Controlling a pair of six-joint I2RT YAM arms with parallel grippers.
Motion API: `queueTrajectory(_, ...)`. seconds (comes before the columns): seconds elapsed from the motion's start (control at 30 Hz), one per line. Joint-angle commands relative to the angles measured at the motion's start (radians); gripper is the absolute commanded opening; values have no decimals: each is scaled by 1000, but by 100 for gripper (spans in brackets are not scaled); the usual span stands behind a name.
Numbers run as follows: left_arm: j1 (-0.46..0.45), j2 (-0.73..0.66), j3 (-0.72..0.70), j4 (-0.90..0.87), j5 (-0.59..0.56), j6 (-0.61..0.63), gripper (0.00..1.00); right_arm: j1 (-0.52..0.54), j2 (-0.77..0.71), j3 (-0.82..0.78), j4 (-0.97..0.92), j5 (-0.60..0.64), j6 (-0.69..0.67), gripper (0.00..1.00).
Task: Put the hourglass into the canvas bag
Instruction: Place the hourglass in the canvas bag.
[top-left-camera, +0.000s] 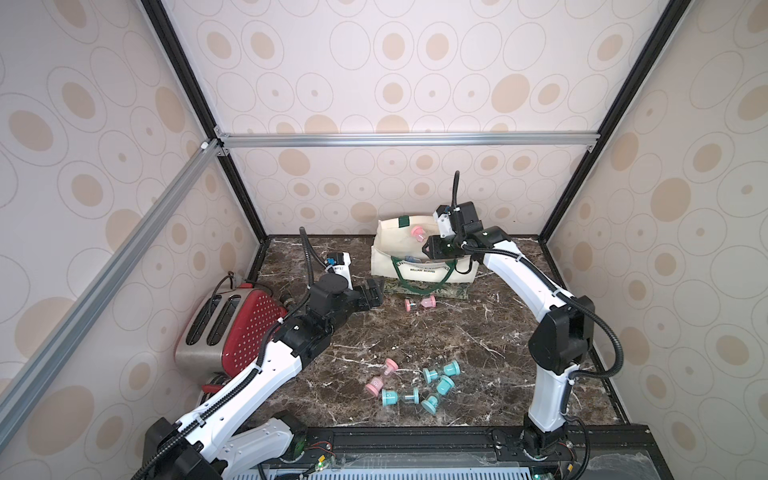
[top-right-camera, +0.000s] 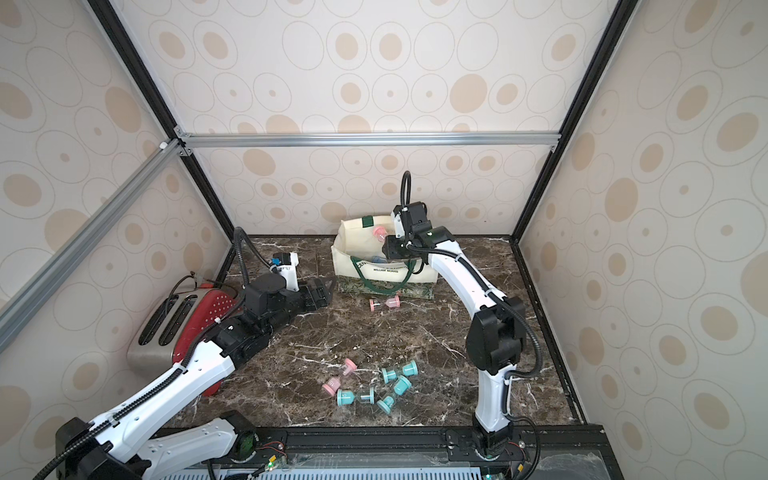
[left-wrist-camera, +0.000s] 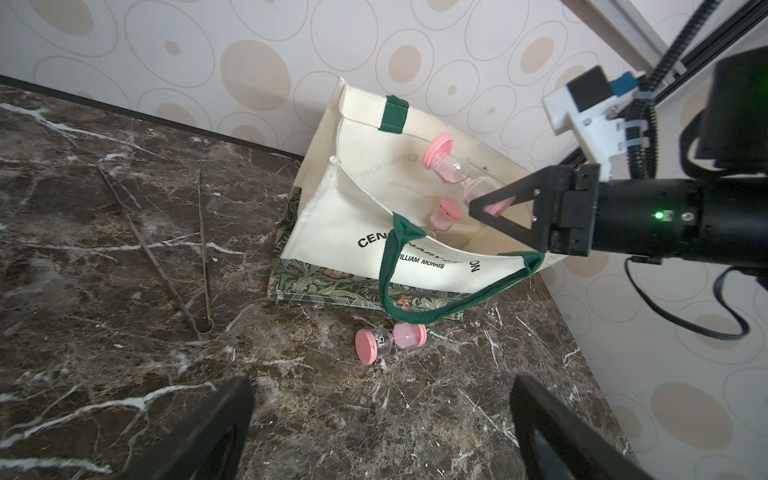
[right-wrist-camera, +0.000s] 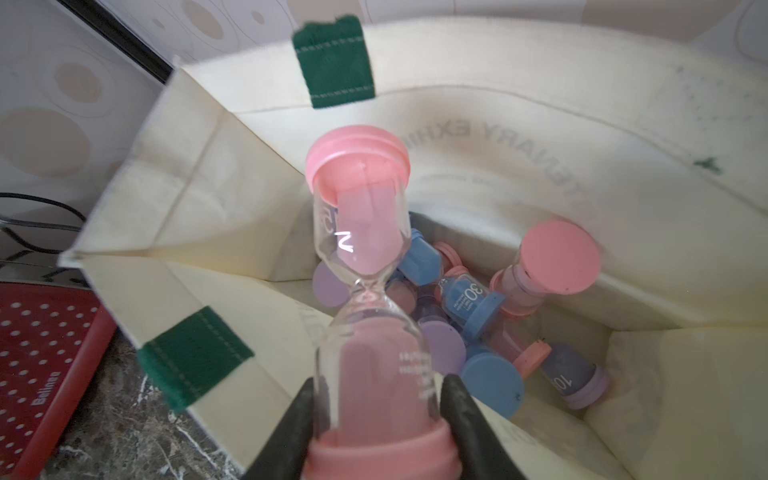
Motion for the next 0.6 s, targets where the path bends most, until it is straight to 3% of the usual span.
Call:
queueTrajectory(0.0,6,17,54,36,32,27,98,-1,58,76,-73,20,-30,3)
queueTrajectory(0.27,5,41,51,56,36,27,98,-3,173,178,-123,49,-53,3)
queueTrajectory(0.57,6,50,45,72,27,18,97,-3,236,185,-129,118,-98,8)
